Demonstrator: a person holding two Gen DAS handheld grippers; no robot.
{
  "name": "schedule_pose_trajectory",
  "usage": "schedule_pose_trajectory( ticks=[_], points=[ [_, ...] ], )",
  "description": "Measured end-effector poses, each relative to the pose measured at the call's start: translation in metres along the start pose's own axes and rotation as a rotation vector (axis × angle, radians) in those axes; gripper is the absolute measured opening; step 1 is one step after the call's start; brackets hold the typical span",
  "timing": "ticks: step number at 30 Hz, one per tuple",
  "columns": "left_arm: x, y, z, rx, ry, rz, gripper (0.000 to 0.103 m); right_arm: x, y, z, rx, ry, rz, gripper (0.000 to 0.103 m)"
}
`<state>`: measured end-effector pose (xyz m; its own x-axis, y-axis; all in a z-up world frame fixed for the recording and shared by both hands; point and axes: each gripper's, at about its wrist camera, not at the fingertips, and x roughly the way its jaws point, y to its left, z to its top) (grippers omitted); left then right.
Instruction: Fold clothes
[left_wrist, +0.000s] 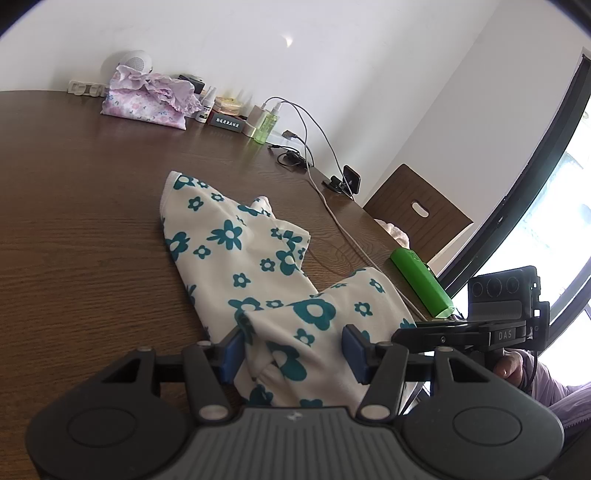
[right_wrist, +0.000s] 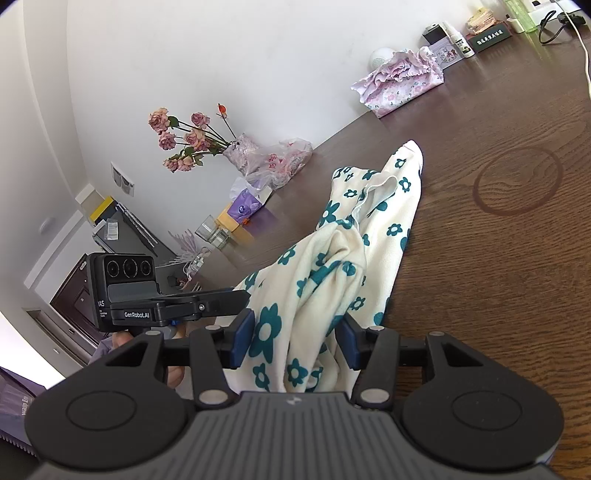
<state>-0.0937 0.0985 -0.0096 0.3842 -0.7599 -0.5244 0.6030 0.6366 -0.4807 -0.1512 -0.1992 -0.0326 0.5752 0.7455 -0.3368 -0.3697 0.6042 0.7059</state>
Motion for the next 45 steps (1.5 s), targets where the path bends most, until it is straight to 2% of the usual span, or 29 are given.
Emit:
schedule_pose_trajectory(
  ticks=[11, 16, 20, 27, 29, 31, 34, 39, 42, 45],
  points=[
    [-0.004, -0.001, 0.001, 0.015, -0.009, 0.004, 0.055, 0.0, 0.0, 0.0, 0.002, 0.0, 0.001, 0.049],
    [-0.029, -0.005, 0.014, 0.029, -0.125, 0.014, 0.055, 0.0, 0.0, 0.001, -0.001, 0.002, -0.002, 0.049],
    [-0.033, -0.015, 0.022, 0.076, -0.169, 0.037, 0.055, 0.001, 0.001, 0.001, -0.003, 0.002, -0.003, 0.049],
    [-0.007, -0.028, 0.009, 0.157, -0.107, 0.04, 0.055, 0.001, 0.002, 0.003, 0.003, -0.001, -0.011, 0.05],
    [-0.007, -0.024, 0.007, 0.143, -0.109, 0.029, 0.055, -0.001, 0.004, 0.003, -0.001, -0.007, -0.025, 0.055],
    [-0.006, -0.022, 0.007, 0.135, -0.11, 0.038, 0.055, -0.005, 0.007, 0.004, -0.019, -0.022, -0.054, 0.065],
    [-0.003, -0.022, 0.005, 0.141, -0.098, 0.044, 0.055, -0.013, 0.012, 0.008, -0.052, -0.063, -0.092, 0.066],
    [0.004, -0.024, 0.002, 0.149, -0.09, 0.051, 0.054, -0.017, 0.022, 0.017, -0.124, -0.166, -0.173, 0.066],
    [0.01, -0.021, 0.001, 0.13, -0.085, 0.049, 0.053, -0.008, 0.028, 0.021, -0.161, -0.192, -0.19, 0.065],
    [0.015, -0.015, -0.001, 0.098, -0.079, 0.056, 0.053, 0.009, 0.032, 0.019, -0.196, -0.155, -0.232, 0.052]
  ],
)
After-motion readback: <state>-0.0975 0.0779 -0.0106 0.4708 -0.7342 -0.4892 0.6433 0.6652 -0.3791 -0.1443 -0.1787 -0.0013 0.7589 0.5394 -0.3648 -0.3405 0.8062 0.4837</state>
